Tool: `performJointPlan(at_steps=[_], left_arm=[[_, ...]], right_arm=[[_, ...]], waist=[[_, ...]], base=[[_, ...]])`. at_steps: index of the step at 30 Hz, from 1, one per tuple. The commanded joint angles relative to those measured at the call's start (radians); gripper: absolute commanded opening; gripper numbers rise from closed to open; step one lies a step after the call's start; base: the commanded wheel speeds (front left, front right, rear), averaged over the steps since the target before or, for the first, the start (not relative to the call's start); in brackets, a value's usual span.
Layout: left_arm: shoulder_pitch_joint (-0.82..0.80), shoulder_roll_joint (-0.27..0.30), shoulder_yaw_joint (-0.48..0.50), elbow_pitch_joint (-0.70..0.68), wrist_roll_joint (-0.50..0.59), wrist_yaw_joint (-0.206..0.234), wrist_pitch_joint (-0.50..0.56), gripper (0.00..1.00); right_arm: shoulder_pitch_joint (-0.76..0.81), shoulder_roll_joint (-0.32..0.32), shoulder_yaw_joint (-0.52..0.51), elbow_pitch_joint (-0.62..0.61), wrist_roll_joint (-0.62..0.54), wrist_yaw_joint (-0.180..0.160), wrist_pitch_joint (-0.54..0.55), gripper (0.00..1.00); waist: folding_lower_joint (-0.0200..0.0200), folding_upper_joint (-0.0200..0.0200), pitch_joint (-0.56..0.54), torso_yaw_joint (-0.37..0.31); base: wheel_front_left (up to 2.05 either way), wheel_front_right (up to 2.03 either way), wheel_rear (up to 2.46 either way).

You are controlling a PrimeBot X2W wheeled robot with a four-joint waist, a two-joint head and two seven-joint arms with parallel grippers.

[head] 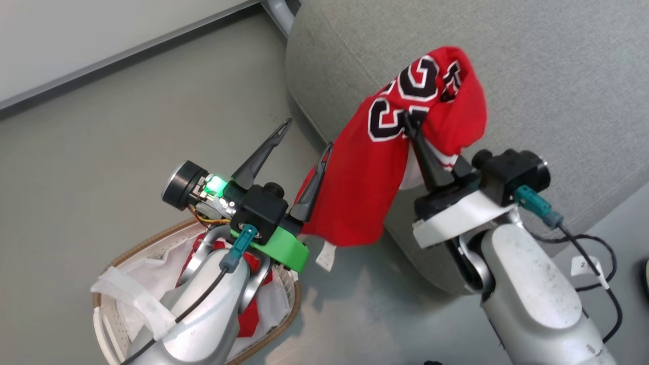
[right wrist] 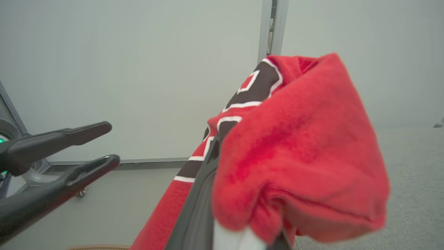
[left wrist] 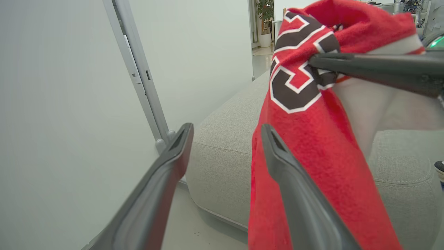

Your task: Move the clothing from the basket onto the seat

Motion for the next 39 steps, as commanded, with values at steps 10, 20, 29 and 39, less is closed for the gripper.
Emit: performJointPlan(at_steps=[10,20,29,39], left_arm=[[-0.051,0.024,-0.014,0.011,0.015,-0.005,0.0,1.0],[-0.101,0.041,-0.029,0.018,0.025,-0.009,0.005,1.0],[-0.139,0.051,-0.048,0.014,0.03,-0.015,0.017,1.0],[-0.184,0.063,-0.06,-0.001,0.033,-0.016,0.031,1.0]], right_arm=[[-0.149,-0.086,-0.115,0.034,-0.084,-0.001,-0.005,0.0],[-0.335,-0.237,-0.212,0.13,-0.161,-0.001,-0.005,0.0],[-0.487,-0.342,-0.28,0.263,-0.223,-0.001,-0.005,0.0],[-0.617,-0.413,-0.414,0.451,-0.255,-0.001,-0.005,0.0]], waist=[[0.0,-0.0001,0.085,0.023],[0.0,-0.0001,0.189,0.063],[0.0,-0.0001,0.279,0.097],[0.0,-0.0001,0.379,0.147]], base=[[0.0,0.0,0.0],[0.0,0.0,0.0],[0.0,0.0,0.0],[0.0,0.0,0.0]])
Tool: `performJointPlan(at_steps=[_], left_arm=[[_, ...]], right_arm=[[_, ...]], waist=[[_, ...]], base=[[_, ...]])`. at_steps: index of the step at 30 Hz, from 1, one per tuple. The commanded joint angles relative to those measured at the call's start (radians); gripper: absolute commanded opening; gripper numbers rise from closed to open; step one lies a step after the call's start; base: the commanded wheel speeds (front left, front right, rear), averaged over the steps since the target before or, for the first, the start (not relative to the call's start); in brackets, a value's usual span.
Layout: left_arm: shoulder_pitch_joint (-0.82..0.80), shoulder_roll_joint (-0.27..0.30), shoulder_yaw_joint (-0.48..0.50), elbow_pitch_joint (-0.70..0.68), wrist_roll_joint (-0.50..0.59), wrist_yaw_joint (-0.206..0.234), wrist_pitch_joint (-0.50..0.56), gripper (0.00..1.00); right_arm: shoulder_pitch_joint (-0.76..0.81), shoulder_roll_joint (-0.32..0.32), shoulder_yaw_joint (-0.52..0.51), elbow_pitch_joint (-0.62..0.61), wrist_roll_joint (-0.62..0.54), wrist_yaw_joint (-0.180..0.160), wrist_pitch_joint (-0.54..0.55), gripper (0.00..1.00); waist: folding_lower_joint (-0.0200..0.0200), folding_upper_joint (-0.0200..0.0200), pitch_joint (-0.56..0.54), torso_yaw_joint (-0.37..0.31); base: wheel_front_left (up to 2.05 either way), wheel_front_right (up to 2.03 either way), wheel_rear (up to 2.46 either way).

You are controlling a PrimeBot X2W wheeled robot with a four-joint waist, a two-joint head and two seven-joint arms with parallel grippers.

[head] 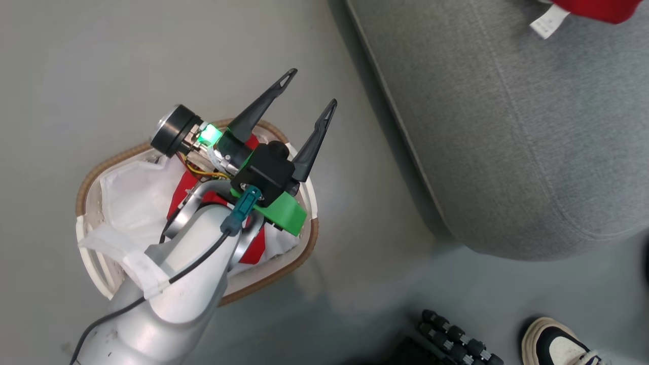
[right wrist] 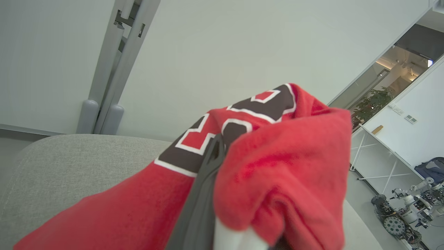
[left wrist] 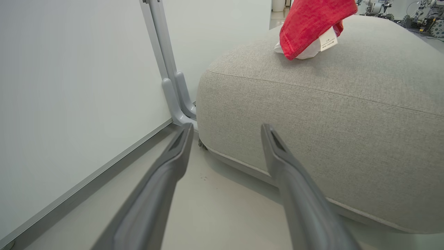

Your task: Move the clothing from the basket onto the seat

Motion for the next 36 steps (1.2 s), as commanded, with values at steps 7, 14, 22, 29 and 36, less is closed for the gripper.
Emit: performJointPlan(at_steps=[7,14,22,29,36], left_arm=[[-0.058,0.019,-0.009,-0.017,0.017,-0.001,0.004,1.0],[-0.082,0.016,-0.038,-0.012,0.041,0.006,-0.005,1.0],[-0.079,0.01,-0.056,0.002,0.035,0.016,-0.013,1.0],[-0.068,-0.008,-0.065,0.02,0.014,0.022,-0.024,1.0],[-0.045,-0.014,-0.065,0.037,-0.008,0.035,-0.029,1.0]], right_arm=[[-0.067,-0.011,-0.087,0.07,-0.047,-0.001,-0.005,0.0],[-0.014,0.021,-0.171,0.145,-0.095,-0.001,-0.005,0.0],[0.09,0.087,-0.225,0.134,-0.118,-0.001,-0.005,1.0],[0.223,0.135,-0.256,0.051,-0.079,-0.001,-0.005,1.0],[0.335,0.172,-0.23,-0.06,-0.029,-0.001,-0.005,1.0]], waist=[[-0.0001,-0.0001,0.106,0.062],[-0.0001,-0.0001,0.11,0.083],[-0.0001,-0.0001,0.081,0.08],[-0.0001,-0.0001,0.036,0.085],[-0.0001,-0.0001,-0.014,0.099]], base=[[0.0,0.0,0.0],[0.0,0.0,0.0],[0.0,0.0,0.0],[0.0,0.0,0.0],[0.0,0.0,0.0]])
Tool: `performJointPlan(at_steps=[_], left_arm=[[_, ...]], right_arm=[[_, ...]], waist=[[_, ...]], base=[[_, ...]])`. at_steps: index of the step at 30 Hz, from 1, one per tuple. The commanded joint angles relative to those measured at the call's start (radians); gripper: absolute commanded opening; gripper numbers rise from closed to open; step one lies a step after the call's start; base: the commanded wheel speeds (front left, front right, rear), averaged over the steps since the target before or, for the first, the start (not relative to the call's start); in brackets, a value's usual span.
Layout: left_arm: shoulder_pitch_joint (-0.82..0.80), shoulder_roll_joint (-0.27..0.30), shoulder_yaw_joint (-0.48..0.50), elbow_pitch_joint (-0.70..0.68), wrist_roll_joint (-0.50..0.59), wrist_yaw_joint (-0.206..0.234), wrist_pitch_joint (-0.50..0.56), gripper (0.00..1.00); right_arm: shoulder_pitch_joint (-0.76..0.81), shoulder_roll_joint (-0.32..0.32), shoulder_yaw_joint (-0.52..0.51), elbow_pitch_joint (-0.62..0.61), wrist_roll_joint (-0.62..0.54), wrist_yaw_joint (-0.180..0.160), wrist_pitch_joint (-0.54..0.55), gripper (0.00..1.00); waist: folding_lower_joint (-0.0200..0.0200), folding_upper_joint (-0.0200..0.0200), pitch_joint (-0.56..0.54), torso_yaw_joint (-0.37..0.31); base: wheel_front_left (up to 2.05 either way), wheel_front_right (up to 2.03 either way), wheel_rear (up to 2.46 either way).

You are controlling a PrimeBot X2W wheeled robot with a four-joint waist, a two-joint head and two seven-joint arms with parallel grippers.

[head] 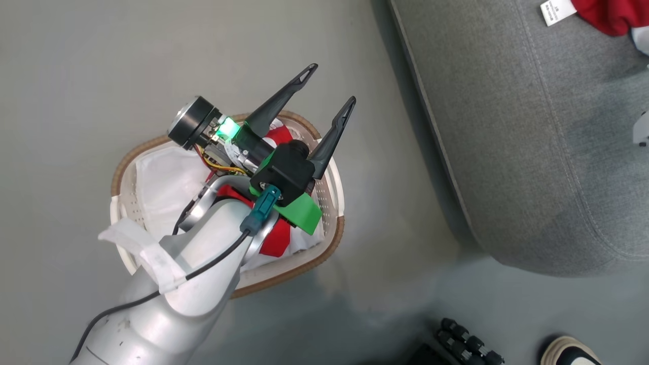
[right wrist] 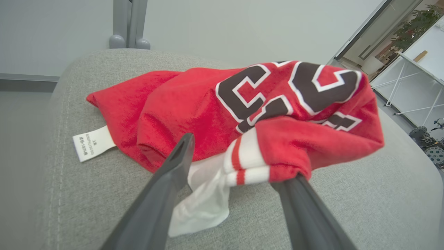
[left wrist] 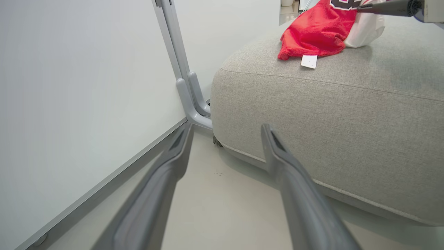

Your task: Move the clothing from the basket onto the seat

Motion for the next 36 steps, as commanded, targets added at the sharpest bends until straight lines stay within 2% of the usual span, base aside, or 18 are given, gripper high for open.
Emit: performJointPlan(at_steps=[1,9,16,24,36], left_arm=[[0.014,-0.004,0.004,0.004,-0.012,0.009,-0.007,1.0],[0.052,-0.01,0.017,0.002,-0.04,0.031,-0.009,1.0],[0.103,-0.007,0.042,-0.011,-0.071,0.048,-0.009,1.0],[0.167,0.005,0.078,-0.007,-0.091,0.064,-0.009,1.0],[0.296,0.019,0.176,-0.007,-0.138,0.098,-0.009,1.0]], right_arm=[[0.027,0.007,0.008,-0.022,0.012,-0.001,-0.005,1.0],[0.112,0.042,0.087,-0.15,0.074,-0.001,-0.005,1.0],[0.154,0.062,0.139,-0.204,0.102,-0.001,-0.005,1.0],[0.193,0.075,0.132,-0.211,0.1,-0.001,-0.005,1.0],[0.347,0.133,0.04,-0.171,0.074,-0.001,-0.005,1.0]], waist=[[0.0,0.0,-0.025,0.013],[0.0,0.0,-0.089,0.051],[0.0,0.0,-0.139,0.089],[0.0,0.0,-0.191,0.108],[0.0,0.0,-0.302,0.116]], base=[[0.0,0.0,0.0],[0.0,0.0,0.0],[0.0,0.0,0.0],[0.0,0.0,0.0],[0.0,0.0,0.0]])
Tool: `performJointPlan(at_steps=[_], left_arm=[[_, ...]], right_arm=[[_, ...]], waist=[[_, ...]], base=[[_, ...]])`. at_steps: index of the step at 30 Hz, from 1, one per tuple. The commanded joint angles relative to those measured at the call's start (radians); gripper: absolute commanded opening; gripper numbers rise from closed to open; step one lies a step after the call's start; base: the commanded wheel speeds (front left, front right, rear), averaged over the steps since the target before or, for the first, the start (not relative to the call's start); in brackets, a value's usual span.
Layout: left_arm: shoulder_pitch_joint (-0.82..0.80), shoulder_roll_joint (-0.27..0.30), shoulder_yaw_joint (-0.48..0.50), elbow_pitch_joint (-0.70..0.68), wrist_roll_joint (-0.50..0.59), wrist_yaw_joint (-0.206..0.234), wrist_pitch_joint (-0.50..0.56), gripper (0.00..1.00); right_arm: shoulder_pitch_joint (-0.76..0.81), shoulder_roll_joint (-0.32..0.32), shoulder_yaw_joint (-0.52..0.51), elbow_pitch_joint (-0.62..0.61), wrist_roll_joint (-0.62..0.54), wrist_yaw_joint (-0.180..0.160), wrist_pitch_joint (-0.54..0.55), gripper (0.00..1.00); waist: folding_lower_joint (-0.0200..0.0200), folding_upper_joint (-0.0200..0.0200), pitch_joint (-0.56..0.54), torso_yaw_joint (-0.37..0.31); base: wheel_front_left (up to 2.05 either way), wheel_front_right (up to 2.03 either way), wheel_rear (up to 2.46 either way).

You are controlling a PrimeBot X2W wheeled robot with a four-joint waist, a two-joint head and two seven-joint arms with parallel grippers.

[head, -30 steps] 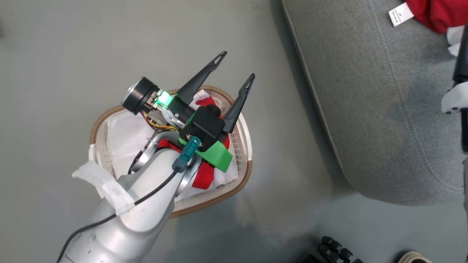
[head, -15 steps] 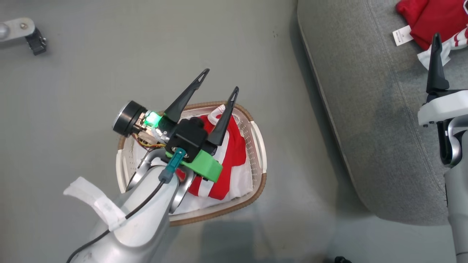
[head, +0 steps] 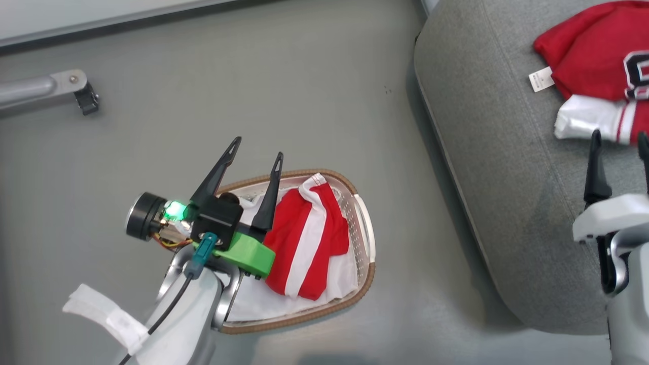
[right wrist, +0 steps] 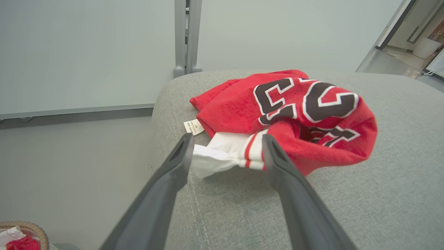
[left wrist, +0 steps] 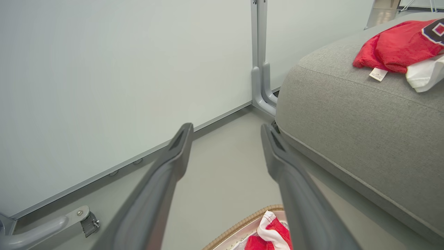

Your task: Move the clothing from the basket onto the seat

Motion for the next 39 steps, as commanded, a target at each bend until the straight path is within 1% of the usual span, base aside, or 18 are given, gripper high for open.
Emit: performJointPlan(at_steps=[1,4,8,14,22,28,31,39], left_arm=[[0.024,0.007,0.013,-0.003,-0.012,0.007,-0.005,1.0],[0.055,0.009,0.044,-0.006,-0.013,0.013,-0.005,1.0],[0.09,0.007,0.089,-0.019,-0.013,0.025,-0.005,1.0],[0.14,0.002,0.162,-0.034,0.001,0.039,-0.005,1.0],[0.206,-0.021,0.269,-0.032,-0.002,0.044,-0.005,1.0],[0.257,-0.045,0.35,-0.019,0.003,0.029,-0.005,1.0],[0.283,-0.06,0.384,-0.015,0.007,0.014,-0.005,1.0],[0.345,-0.086,0.433,-0.016,0.041,-0.021,-0.005,1.0]], right_arm=[[0.026,0.006,-0.002,0.002,-0.005,-0.001,-0.005,1.0],[0.056,0.021,-0.001,-0.004,-0.007,-0.001,-0.005,1.0],[0.068,0.038,0.031,-0.027,0.004,-0.001,-0.005,1.0],[0.058,0.064,0.119,-0.062,0.024,-0.001,-0.005,1.0],[0.045,0.09,0.215,-0.065,0.046,-0.001,-0.005,1.0],[0.077,0.098,0.264,-0.058,0.056,-0.001,-0.005,1.0],[0.095,0.101,0.276,-0.057,0.062,-0.001,-0.005,1.0],[0.15,0.103,0.302,-0.051,0.073,-0.001,-0.005,1.0]], waist=[[0.0,0.0,-0.035,0.01],[0.0,0.0,-0.06,0.02],[0.0,0.0,-0.086,0.041],[0.0,0.0,-0.115,0.08],[0.0,0.0,-0.144,0.118],[0.0,0.0,-0.174,0.136],[0.0,0.0,-0.189,0.141],[0.0,0.0,-0.231,0.144]], base=[[0.0,0.0,0.0],[0.0,0.0,0.0],[0.0,0.0,0.0],[0.0,0.0,0.0],[0.0,0.0,0.0],[0.0,0.0,0.0],[0.0,0.0,0.0],[0.0,0.0,0.0]])
